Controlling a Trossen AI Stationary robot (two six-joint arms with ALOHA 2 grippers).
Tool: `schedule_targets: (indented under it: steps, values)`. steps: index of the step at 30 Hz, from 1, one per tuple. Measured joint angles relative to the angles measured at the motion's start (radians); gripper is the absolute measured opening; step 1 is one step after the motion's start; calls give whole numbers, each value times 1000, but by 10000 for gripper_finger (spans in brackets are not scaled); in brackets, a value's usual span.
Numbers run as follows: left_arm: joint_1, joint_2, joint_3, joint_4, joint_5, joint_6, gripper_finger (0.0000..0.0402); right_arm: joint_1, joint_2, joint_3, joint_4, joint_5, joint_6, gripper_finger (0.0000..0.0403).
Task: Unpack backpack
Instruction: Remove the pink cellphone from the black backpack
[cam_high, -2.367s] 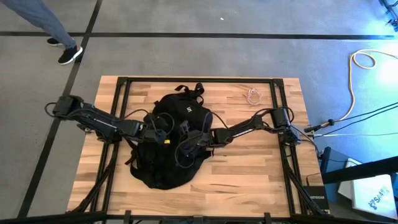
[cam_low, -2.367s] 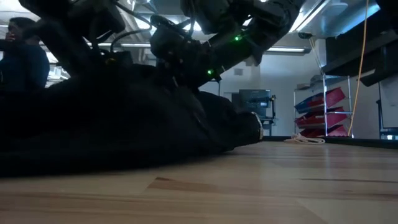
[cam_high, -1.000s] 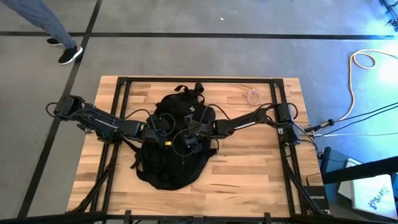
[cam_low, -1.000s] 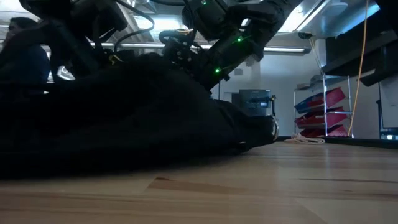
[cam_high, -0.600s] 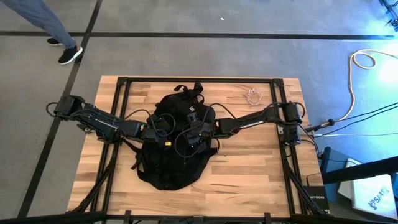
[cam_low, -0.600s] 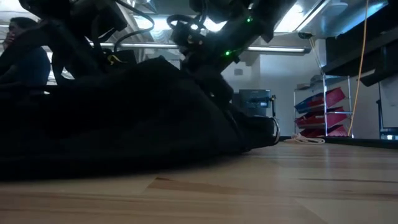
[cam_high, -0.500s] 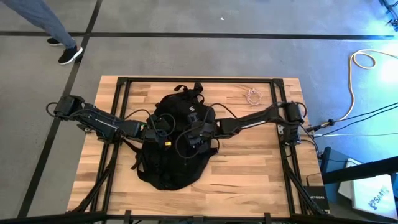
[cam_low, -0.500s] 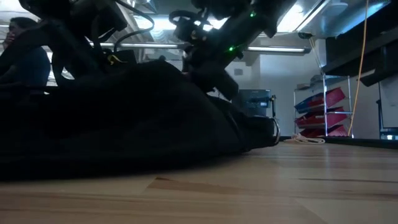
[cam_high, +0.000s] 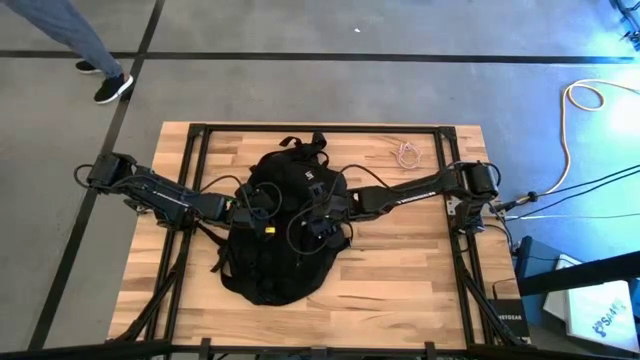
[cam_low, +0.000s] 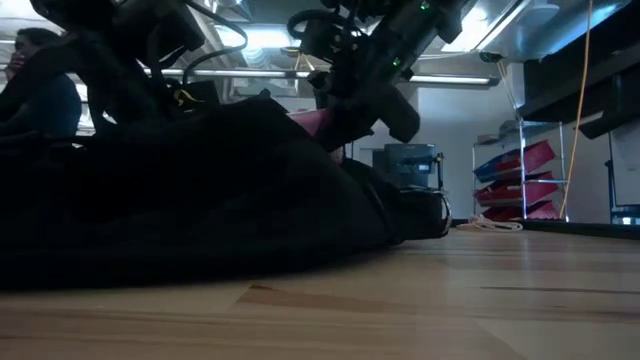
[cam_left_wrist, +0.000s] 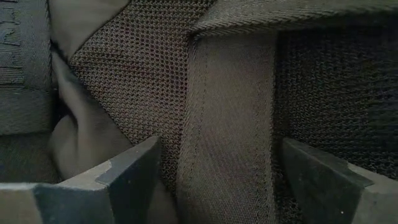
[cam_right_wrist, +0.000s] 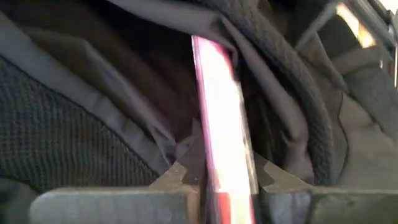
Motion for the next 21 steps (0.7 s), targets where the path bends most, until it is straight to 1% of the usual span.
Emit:
schedule_targets:
  steps: [7, 10, 16, 19, 21]
  values:
    - [-1, 9, 0, 3, 0, -3, 310, -3, -81, 1, -154, 6, 60, 25]
    - [-7, 23, 1, 10, -8, -10, 310, -2, -133, 3, -233, 35, 101, 29]
    - [-36, 45, 0, 107, 2, -10, 310, -2, -208, 3, -428, 34, 258, 31]
    - [-53, 45, -1, 157, 20, 15, 310, -1, -217, 3, -542, 30, 326, 31]
    - [-58, 45, -1, 161, 20, 16, 310, -1, -218, 3, -595, 31, 370, 32]
